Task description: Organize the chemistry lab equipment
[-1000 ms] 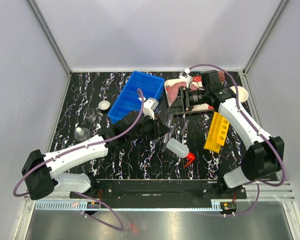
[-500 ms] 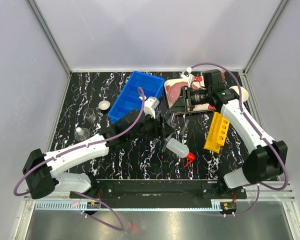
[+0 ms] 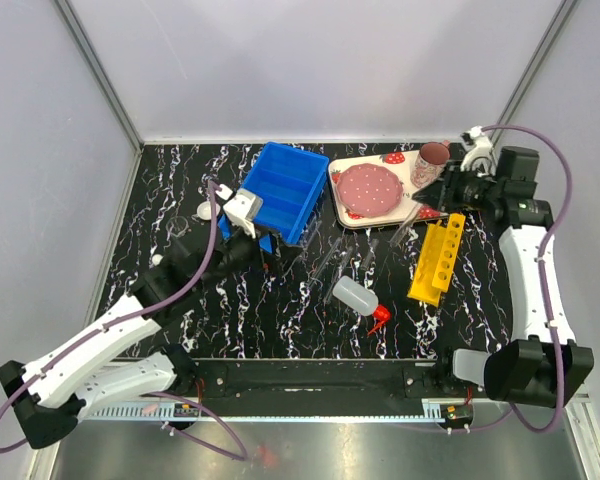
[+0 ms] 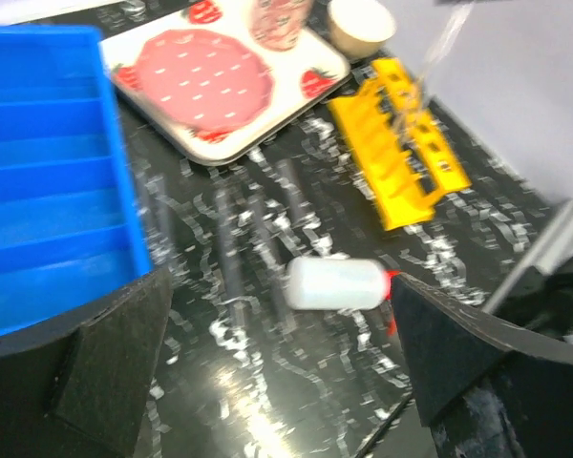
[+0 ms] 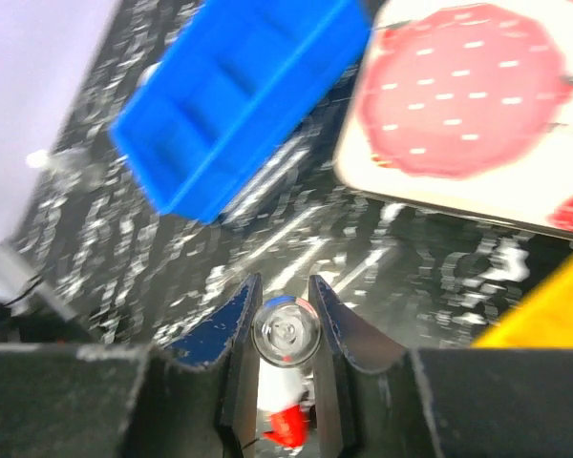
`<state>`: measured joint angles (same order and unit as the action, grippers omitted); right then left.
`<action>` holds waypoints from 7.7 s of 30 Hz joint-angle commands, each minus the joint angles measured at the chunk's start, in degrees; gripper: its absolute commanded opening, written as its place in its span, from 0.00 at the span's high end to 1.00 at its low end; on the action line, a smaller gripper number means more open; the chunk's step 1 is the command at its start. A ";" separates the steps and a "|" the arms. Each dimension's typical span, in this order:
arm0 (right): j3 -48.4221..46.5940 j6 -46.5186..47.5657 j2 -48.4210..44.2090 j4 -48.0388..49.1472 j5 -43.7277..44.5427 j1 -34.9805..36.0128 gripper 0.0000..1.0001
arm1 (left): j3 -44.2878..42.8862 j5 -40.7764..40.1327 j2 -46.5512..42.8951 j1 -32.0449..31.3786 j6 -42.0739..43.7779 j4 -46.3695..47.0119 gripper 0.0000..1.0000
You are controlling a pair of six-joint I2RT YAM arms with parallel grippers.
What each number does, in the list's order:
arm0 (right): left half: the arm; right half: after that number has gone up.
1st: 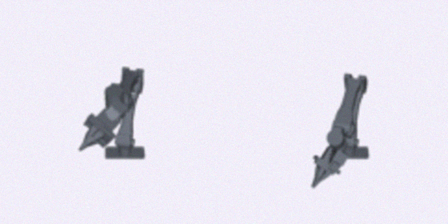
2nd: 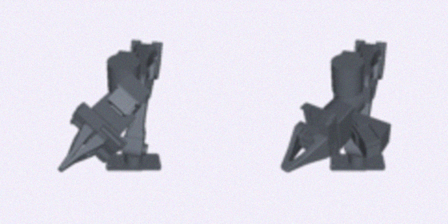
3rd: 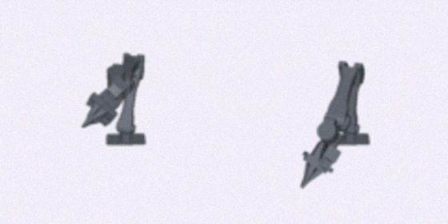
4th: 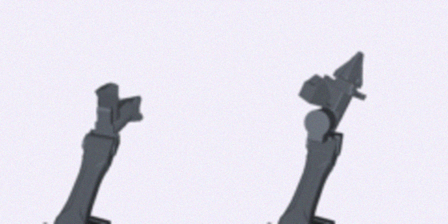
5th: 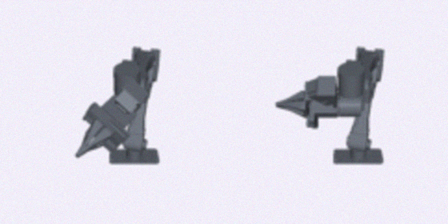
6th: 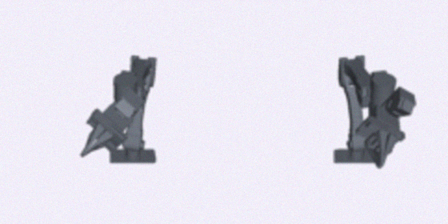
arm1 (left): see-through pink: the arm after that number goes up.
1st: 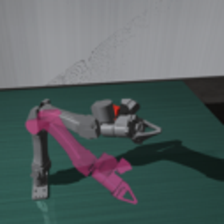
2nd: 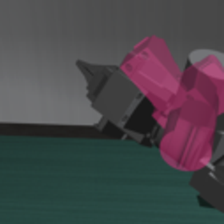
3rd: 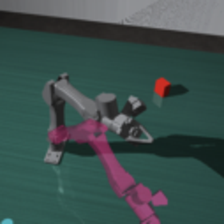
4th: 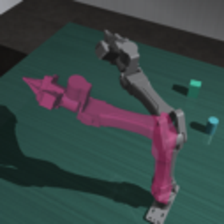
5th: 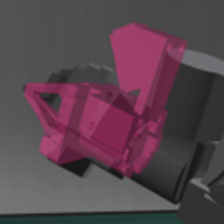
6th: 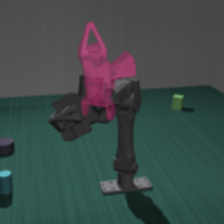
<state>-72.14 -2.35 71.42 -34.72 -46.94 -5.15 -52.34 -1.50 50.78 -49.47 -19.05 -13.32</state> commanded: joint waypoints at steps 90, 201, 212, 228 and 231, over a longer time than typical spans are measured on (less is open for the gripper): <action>9.22 24.75 -0.92 20.06 14.16 -7.51 0.03 | 10.15 -1.68 -3.24 1.84 8.59 -8.65 0.01; 2.62 18.55 3.46 -21.09 -20.66 -0.23 0.01 | -9.36 6.77 36.93 -9.32 -2.57 20.00 0.80; 3.67 8.95 6.19 -16.96 -14.41 8.66 0.05 | -8.22 4.84 32.98 -11.52 -2.75 20.97 0.80; 4.02 7.01 6.10 -15.29 -14.24 10.07 0.55 | -8.75 4.31 33.24 -11.96 -2.48 21.14 0.80; 4.02 6.92 5.93 -14.77 -13.45 10.16 0.65 | -8.75 4.84 33.24 -11.96 -2.48 21.23 0.79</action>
<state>-67.83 4.86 77.89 -51.44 -61.12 4.62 -61.23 3.22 85.76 -61.12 -21.45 3.81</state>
